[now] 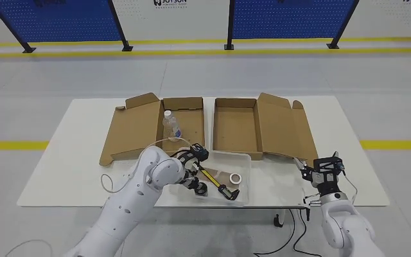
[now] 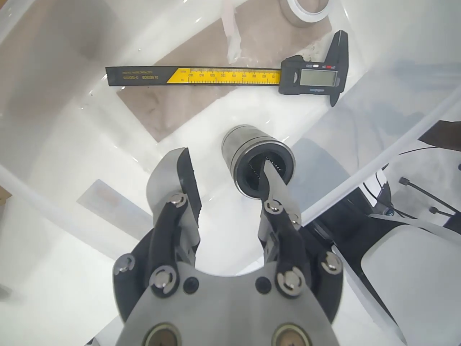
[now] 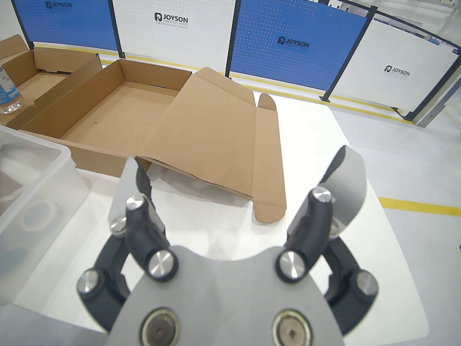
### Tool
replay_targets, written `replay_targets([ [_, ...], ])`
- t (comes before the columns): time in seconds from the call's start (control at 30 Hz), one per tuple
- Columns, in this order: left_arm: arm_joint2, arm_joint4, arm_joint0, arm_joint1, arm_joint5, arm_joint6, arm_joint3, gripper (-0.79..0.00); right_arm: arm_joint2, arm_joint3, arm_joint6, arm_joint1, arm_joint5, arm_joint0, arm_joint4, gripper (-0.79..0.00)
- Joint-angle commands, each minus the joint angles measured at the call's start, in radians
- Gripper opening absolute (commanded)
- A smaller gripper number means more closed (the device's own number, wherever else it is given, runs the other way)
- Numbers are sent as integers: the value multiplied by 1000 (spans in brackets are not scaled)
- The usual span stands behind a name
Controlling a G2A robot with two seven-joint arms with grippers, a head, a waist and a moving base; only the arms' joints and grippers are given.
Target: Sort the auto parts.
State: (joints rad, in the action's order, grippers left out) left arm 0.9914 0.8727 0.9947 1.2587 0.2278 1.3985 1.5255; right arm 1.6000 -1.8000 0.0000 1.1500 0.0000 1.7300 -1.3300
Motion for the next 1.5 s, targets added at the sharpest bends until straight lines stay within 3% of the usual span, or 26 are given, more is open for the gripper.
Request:
replay_targets([
  [0.0,-9,5,-6,0,0,0,-10,-425,0,0,0,0,0,0,0,0],
  [0.63,-89,0,-57,10,0,-44,-112,-520,0,0,0,0,0,0,0,0],
  [0.73,-93,-2,-60,9,-2,-47,-118,-613,0,0,0,0,0,0,0,0],
  [0.83,-94,-3,-59,8,-7,-59,-114,-785,0,0,0,0,0,0,0,0],
  [1.2,-79,5,-34,-2,-19,-94,-61,-785,0,0,0,0,0,0,0,0],
  [1.47,-6,29,25,-23,-56,-177,82,-785,0,0,0,0,0,0,0,0],
])
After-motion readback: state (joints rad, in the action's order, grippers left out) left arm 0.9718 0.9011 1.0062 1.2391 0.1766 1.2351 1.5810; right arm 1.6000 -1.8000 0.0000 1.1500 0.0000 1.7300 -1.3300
